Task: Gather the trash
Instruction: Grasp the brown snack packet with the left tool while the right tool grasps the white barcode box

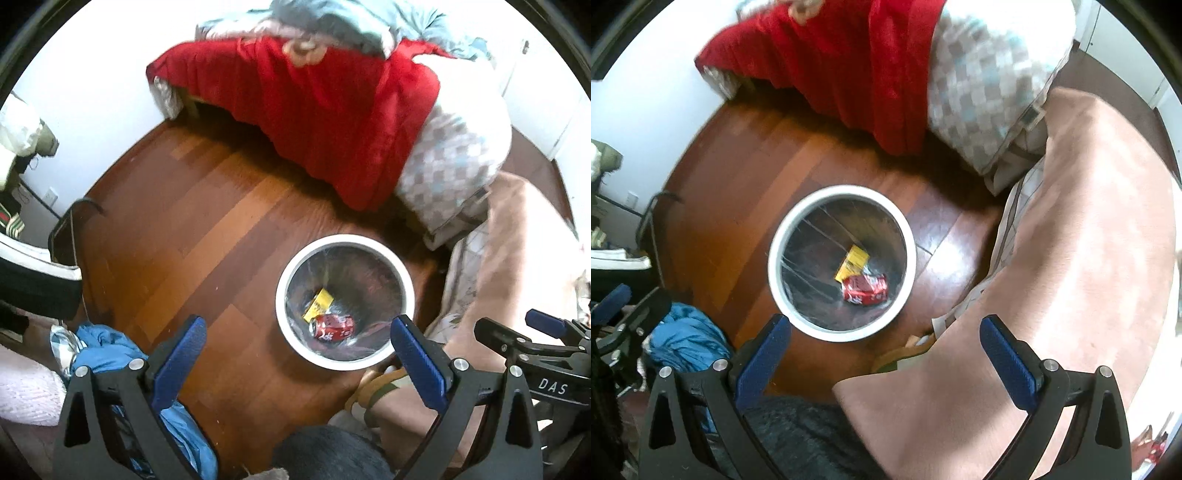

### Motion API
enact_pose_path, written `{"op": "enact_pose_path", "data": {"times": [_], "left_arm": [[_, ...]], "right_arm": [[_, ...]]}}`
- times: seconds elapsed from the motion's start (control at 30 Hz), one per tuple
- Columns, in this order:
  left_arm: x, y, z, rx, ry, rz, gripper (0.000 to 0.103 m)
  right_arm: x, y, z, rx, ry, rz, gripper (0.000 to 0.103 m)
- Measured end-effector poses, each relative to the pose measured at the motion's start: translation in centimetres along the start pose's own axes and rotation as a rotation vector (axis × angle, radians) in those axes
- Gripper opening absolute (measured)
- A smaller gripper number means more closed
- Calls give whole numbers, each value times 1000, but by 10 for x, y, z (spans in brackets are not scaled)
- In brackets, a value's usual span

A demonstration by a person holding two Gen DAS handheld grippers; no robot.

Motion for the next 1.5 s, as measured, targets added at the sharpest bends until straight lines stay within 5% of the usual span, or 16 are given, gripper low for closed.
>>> {"op": "enact_pose_path", "data": {"times": [0.2, 0.37, 0.53, 0.7, 0.87, 1.1, 1.33, 1.4, 1.5], "left_arm": [[12, 68, -3, 116, -26, -12, 101], [45, 117, 8, 188, -57, 58, 102], [98, 142, 32, 203, -107, 138, 102], [189, 149, 73, 157, -241, 221, 102], [278, 138, 122, 136, -374, 210, 102], [337, 104, 165, 104, -515, 123, 102], [350, 107, 174, 106, -588, 118, 102], [355, 111, 175, 112, -614, 136, 102], [370, 128, 178, 129, -681, 203, 102]], "right_arm": [[-9, 77, 10, 135, -10, -74, 103], [2, 148, 32, 247, -54, -121, 103], [48, 217, 78, 342, -151, -115, 103], [132, 257, 148, 364, -302, -29, 103], [234, 261, 239, 348, -581, 43, 103], [338, 234, 341, 370, -979, 37, 103], [377, 206, 341, 417, -1102, 5, 95], [382, 196, 330, 378, -1071, 36, 69], [381, 195, 319, 318, -963, 50, 67]]}}
Point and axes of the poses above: each gripper's, at about its wrist camera, not at the fingertips, and y roughly against the way its jaws point, x to its right, z to its underside, the point moved 6 cm from there along -y, roughly the way its jaws point, and after that the axes turned 12 degrees about -z, right-handed, at the moved point
